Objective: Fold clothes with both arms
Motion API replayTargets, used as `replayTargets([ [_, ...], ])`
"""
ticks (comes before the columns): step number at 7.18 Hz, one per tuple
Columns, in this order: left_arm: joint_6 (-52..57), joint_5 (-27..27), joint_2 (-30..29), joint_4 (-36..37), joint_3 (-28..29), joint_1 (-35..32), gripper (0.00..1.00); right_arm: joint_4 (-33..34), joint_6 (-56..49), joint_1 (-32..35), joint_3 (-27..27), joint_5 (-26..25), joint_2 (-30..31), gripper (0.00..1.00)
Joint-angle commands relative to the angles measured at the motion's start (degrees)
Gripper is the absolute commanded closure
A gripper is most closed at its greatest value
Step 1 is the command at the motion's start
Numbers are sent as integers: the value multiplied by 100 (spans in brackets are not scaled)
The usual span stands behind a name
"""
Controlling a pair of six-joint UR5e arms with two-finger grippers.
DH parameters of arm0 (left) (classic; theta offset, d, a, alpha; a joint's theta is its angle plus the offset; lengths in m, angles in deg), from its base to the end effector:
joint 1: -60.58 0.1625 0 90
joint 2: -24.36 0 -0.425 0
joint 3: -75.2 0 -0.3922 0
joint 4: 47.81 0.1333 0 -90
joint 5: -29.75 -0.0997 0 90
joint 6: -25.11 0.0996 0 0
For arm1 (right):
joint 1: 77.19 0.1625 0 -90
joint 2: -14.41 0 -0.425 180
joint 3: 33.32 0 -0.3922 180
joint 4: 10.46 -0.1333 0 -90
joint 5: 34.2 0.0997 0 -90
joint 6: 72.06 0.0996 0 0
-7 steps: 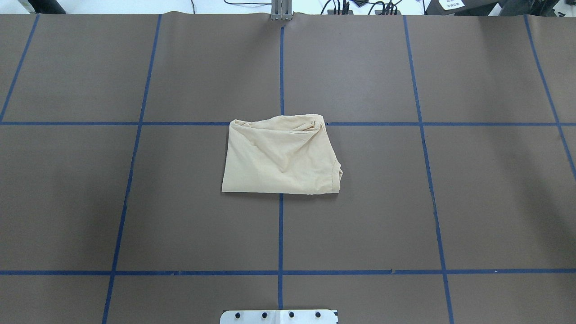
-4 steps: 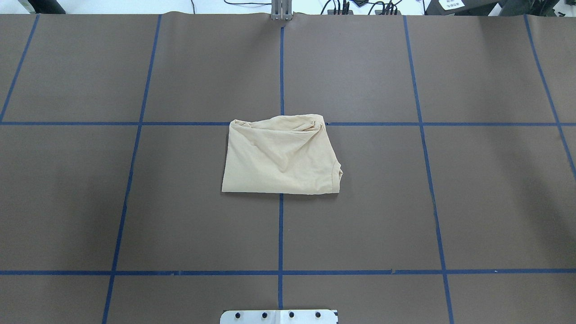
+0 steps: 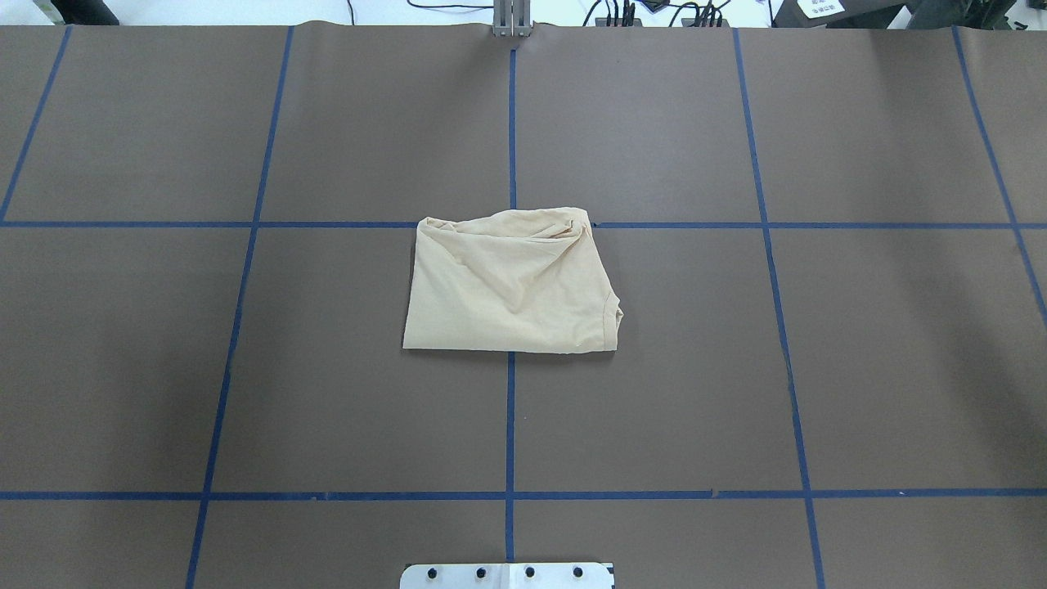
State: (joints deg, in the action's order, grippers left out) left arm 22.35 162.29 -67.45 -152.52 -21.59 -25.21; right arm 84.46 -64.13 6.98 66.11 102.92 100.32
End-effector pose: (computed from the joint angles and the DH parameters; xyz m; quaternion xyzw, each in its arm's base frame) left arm -0.0275 -0.5252 0.5566 0.1663 0.3661 0.0848 0.9117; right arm 0.0071 -0.5238 0.5468 0.0205 -0.4039 -0.0132 0.9145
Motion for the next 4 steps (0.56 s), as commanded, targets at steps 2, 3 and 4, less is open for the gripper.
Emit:
replayTargets([
  [2,3,9,146,-6,-76,10,0,1,-19,3,-11,-28,83,0],
  [3,3,17,137,-6,-50,10,0,1,-19,-5,-29,-45,118,0],
  [4,3,9,85,3,37,10,0,10,-19,-6,-38,-28,136,0],
])
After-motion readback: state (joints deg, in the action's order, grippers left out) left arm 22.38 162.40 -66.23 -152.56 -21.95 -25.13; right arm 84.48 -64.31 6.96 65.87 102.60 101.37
